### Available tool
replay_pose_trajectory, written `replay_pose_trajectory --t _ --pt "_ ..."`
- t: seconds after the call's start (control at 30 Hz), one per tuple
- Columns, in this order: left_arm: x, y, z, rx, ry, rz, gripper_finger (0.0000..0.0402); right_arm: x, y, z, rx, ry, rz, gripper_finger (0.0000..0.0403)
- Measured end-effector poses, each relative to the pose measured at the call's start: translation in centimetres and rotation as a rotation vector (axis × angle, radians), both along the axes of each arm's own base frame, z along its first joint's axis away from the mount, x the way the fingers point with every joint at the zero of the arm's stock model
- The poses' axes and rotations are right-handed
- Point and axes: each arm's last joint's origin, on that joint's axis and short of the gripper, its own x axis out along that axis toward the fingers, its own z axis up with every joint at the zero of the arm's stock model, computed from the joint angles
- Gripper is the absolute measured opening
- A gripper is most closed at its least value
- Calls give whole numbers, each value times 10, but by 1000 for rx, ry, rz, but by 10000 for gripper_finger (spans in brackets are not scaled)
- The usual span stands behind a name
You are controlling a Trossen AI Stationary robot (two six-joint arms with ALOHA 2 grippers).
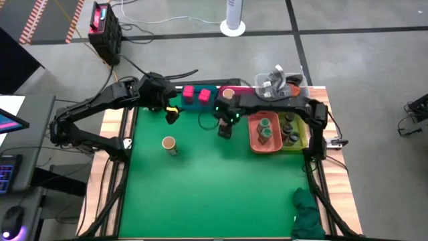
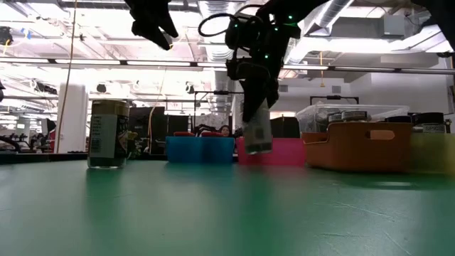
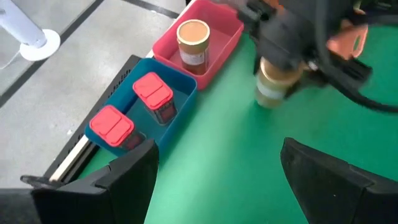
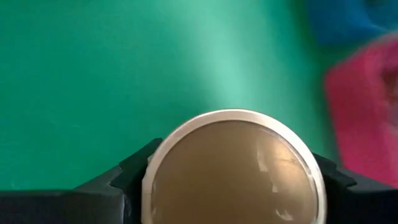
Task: Sort spices by type
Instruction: Put the top brown seasoning bottle into the red bin
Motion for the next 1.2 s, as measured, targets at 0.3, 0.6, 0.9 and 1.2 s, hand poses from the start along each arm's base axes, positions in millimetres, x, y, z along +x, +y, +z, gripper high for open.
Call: replay_pose_trajectory --t 0.3,0.6,0.9,1.2 --pt "1 0 1 0 -13 -18 320 -57 -47 54 -89 18 -219 300" --pt "1 -1 1 -8 -18 -14 320 -91 -87 36 -142 -213 -467 300" --pt "3 0 4 -3 -59 -7 320 -79 -105 18 -251 -222 -446 307" --pt "3 0 4 -18 -63 6 320 -68 -116 -21 -225 -118 -428 309"
